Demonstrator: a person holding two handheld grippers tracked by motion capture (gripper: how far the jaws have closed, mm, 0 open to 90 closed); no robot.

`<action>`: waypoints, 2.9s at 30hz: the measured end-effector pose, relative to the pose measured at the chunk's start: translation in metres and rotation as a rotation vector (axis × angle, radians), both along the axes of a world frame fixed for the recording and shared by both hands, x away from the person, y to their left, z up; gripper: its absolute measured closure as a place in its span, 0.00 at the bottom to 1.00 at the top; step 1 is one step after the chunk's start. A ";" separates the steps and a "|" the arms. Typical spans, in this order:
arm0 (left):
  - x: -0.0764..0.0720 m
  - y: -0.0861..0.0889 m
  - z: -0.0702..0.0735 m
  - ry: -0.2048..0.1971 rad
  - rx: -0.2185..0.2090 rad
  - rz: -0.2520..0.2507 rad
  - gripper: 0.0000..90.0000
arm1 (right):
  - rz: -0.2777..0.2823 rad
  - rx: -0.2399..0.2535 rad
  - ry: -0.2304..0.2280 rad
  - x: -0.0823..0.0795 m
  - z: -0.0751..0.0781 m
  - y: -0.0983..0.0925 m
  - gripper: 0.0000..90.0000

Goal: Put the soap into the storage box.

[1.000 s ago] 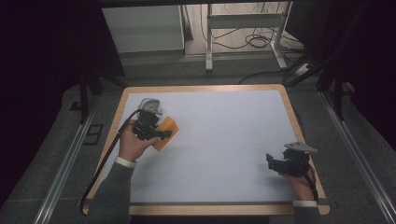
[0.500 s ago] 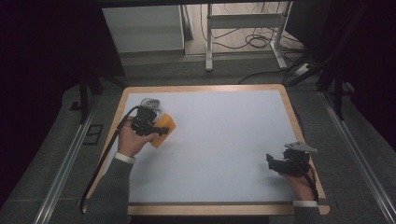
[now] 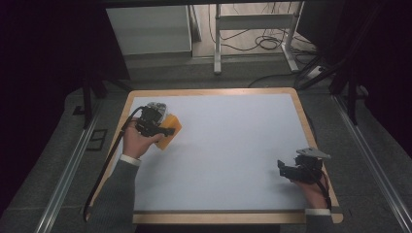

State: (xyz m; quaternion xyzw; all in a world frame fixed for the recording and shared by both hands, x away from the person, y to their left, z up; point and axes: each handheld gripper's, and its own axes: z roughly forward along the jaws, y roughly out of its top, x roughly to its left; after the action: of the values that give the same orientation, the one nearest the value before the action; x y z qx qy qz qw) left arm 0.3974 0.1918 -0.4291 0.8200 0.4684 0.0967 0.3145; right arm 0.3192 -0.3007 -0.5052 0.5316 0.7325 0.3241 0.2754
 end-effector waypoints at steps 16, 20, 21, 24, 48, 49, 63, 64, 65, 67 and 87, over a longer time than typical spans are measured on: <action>0.014 0.003 -0.001 0.005 -0.003 0.014 0.68 | 0.002 -0.004 0.001 0.000 -0.001 0.000 0.09; 0.017 0.005 -0.001 0.010 -0.006 0.023 0.68 | 0.000 -0.003 0.002 0.000 -0.001 0.000 0.09; 0.017 0.005 -0.001 0.010 -0.006 0.023 0.68 | 0.001 -0.003 0.003 0.000 -0.001 0.000 0.09; 0.020 0.007 0.000 0.011 -0.008 0.026 0.68 | 0.002 -0.004 0.004 0.001 -0.001 0.000 0.09; 0.051 0.029 0.009 0.023 -0.050 0.110 0.68 | -0.002 -0.014 -0.003 0.000 -0.001 0.002 0.09; 0.051 0.029 0.009 0.023 -0.050 0.110 0.68 | -0.002 -0.014 -0.003 0.000 -0.001 0.002 0.09; 0.065 0.050 0.014 0.023 -0.063 0.173 0.68 | 0.001 -0.012 -0.002 0.001 -0.002 0.000 0.09; 0.067 0.051 0.014 0.025 -0.064 0.176 0.68 | 0.002 -0.011 -0.003 0.001 -0.002 0.000 0.09; 0.068 0.052 0.013 0.025 -0.061 0.179 0.68 | 0.004 -0.011 -0.001 0.001 -0.002 0.000 0.09; 0.071 0.054 0.014 0.030 -0.055 0.186 0.68 | 0.005 -0.013 0.000 0.001 -0.002 0.001 0.09; 0.104 0.066 -0.002 0.069 -0.067 0.239 0.68 | -0.009 -0.017 0.004 0.001 -0.004 -0.003 0.09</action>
State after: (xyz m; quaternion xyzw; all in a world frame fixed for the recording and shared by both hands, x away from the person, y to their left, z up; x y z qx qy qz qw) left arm 0.5013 0.2581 -0.4314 0.7501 0.5765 0.0895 0.3114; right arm 0.3206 -0.3033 -0.5089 0.5331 0.7334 0.3157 0.2798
